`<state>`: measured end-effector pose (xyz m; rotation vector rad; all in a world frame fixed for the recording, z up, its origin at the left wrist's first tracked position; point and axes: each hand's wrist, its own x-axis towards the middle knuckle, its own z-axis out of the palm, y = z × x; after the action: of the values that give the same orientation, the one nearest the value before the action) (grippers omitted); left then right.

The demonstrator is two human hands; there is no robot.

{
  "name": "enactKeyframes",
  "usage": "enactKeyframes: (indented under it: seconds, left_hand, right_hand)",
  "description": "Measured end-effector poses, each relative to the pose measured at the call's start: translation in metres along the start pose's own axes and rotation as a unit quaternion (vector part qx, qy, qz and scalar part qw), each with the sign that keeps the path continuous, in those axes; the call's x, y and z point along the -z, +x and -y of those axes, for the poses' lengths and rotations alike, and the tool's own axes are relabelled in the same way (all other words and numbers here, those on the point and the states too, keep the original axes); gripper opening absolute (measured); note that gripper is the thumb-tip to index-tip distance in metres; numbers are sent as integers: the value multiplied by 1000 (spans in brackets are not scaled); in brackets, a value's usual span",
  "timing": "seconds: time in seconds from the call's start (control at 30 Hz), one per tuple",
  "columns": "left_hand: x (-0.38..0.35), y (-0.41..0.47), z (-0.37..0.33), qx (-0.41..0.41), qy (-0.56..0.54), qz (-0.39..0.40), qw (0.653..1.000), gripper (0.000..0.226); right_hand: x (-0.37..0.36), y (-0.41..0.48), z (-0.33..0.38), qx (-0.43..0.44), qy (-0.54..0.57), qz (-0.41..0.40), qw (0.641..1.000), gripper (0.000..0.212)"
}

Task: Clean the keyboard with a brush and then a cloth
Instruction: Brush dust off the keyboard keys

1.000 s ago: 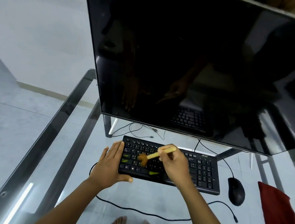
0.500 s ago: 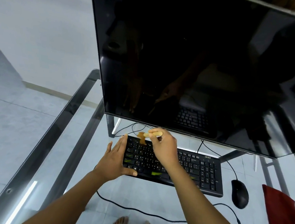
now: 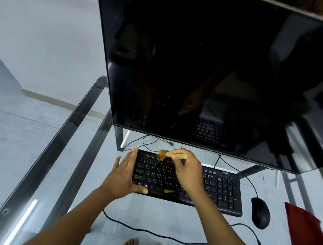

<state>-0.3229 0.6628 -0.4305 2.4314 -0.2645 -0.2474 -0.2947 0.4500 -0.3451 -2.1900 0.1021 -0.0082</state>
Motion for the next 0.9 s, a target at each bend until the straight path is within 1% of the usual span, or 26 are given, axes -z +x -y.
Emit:
enactKeyframes:
  seconds: [0.03, 0.07, 0.1, 0.13, 0.17, 0.23, 0.27, 0.3, 0.33, 0.37, 0.4, 0.43, 0.47, 0.5, 0.53, 0.57, 0.6, 0.63, 0.67, 0.7, 0.8, 0.83, 0.87, 0.9]
  left_hand:
    - [0, 0, 0, 0, 0, 1, 1000, 140]
    - [0, -1, 0, 0, 1, 3, 1000, 140]
    - [0, -1, 0, -1, 3, 4, 1000, 139]
    - [0, 0, 1, -2, 3, 5, 1000, 139]
    - [0, 0, 1, -1, 3, 6, 1000, 139]
    - [0, 1, 0, -2, 0, 5, 1000, 140]
    - [0, 0, 0, -3, -1, 2, 1000, 141]
    - [0, 0, 0, -5, 0, -1, 1000, 141]
    - [0, -1, 1, -7, 2, 0, 1000, 141]
    - [0, -1, 1, -10, 4, 3, 1000, 142]
    - [0, -2, 3, -13, 7, 8, 1000, 144]
    - [0, -2, 4, -16, 10, 13, 1000, 145]
    - [1, -2, 5, -18, 12, 18, 1000, 146]
    - [1, -2, 6, -18, 13, 21, 1000, 147]
    - [2, -2, 7, -17, 13, 22, 1000, 147]
    - [2, -2, 7, -18, 15, 22, 999, 147]
    - [2, -2, 7, -19, 18, 20, 999, 146]
    - [1, -3, 7, -22, 24, 17, 999, 146]
    - [1, -3, 8, -26, 30, 16, 999, 146]
    - [1, -3, 8, -27, 33, 19, 999, 146]
    - [3, -3, 7, -24, 26, 27, 999, 146]
    - [3, -3, 6, -21, 28, 28, 999, 146]
    - [4, -3, 6, -20, 34, 25, 999, 145]
    - [4, -3, 5, -22, 46, 20, 998, 144]
  right_hand:
    - [3, -1, -2, -18, 43, 2, 999, 10]
    - [6, -4, -1, -47, 80, 43, 995, 10]
    - [8, -8, 0, -74, 98, 100, 987, 10]
    - [9, -11, -2, -75, 71, 129, 986, 10]
    - [9, -13, -7, -65, 47, 122, 989, 9]
    - [12, -16, -12, -26, 2, 37, 999, 9]
    - [13, -19, -11, -26, 20, 17, 999, 10]
    - [14, -21, -10, -38, 56, 31, 997, 12]
    - [14, -25, -9, -59, 84, 74, 992, 14]
    - [14, -29, -8, -82, 93, 134, 983, 15]
    - [14, -33, -8, -86, 64, 176, 979, 14]
    - [14, -36, -11, -75, 33, 182, 980, 13]
    - [14, -39, -13, -49, -7, 151, 987, 12]
    - [13, -43, -13, -16, -35, 100, 994, 10]
    - [11, -47, -11, 9, -34, 68, 997, 9]
    - [8, -51, -8, 26, -17, 62, 998, 8]
    - [5, -54, -6, 31, 6, 85, 996, 7]
    - [0, -57, -5, 25, 19, 130, 991, 7]
    - [-1, -59, -4, 13, 8, 165, 986, 7]
    - [-1, -58, -6, 2, -2, 168, 986, 7]
    - [8, -49, -14, -7, -22, 64, 998, 7]
    - [12, -48, -15, -4, -14, 60, 998, 8]
    - [14, -48, -15, -11, -1, 85, 996, 9]
    - [17, -47, -15, -20, 6, 128, 992, 10]
